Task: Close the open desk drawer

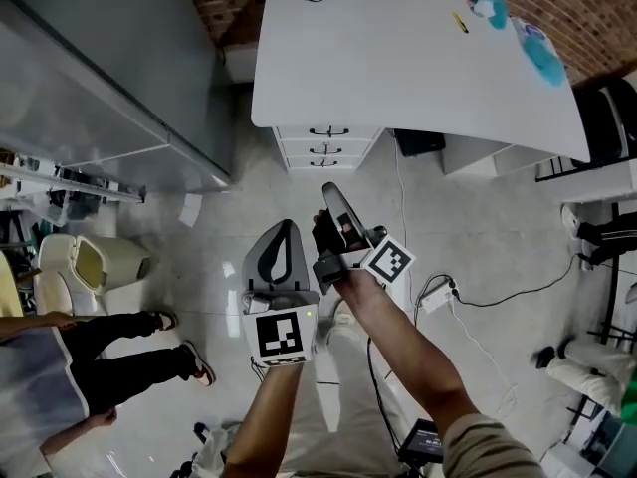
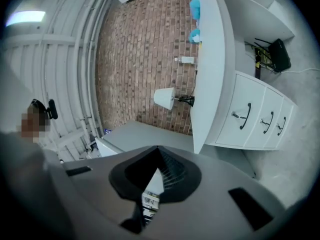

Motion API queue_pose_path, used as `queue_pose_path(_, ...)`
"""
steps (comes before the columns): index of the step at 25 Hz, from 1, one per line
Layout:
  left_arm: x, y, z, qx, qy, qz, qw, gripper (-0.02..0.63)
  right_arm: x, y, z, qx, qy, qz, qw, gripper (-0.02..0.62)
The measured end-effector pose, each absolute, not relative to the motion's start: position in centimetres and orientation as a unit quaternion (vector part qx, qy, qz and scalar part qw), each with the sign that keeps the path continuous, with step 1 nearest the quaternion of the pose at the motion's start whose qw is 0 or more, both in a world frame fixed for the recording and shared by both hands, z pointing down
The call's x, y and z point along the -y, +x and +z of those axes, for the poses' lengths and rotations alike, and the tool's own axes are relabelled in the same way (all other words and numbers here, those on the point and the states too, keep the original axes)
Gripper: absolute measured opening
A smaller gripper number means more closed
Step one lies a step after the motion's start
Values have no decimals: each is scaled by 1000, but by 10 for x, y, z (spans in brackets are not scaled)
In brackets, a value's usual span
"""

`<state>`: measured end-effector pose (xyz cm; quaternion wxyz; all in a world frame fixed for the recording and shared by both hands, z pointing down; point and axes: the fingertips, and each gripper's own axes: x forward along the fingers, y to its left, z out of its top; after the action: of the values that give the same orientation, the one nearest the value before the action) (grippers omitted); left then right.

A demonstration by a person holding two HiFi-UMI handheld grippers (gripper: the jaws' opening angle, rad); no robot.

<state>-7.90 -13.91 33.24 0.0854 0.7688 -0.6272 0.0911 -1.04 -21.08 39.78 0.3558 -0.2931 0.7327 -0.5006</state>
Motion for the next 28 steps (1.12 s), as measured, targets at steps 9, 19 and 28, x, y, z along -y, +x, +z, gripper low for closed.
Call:
queue_pose_path(9,128,-83,270,637,763,83,69,6,204,-18,308,-788,-319,-448,278,11)
queue_pose_path(19,121,-95,172,641,763,77,20,6,174,-27,210,-832,-345,-377,214,11)
queue_pose_path(28,96,-87,116,622,779,78,-6,6,121,-39,130,-896,-322,-264,153,11)
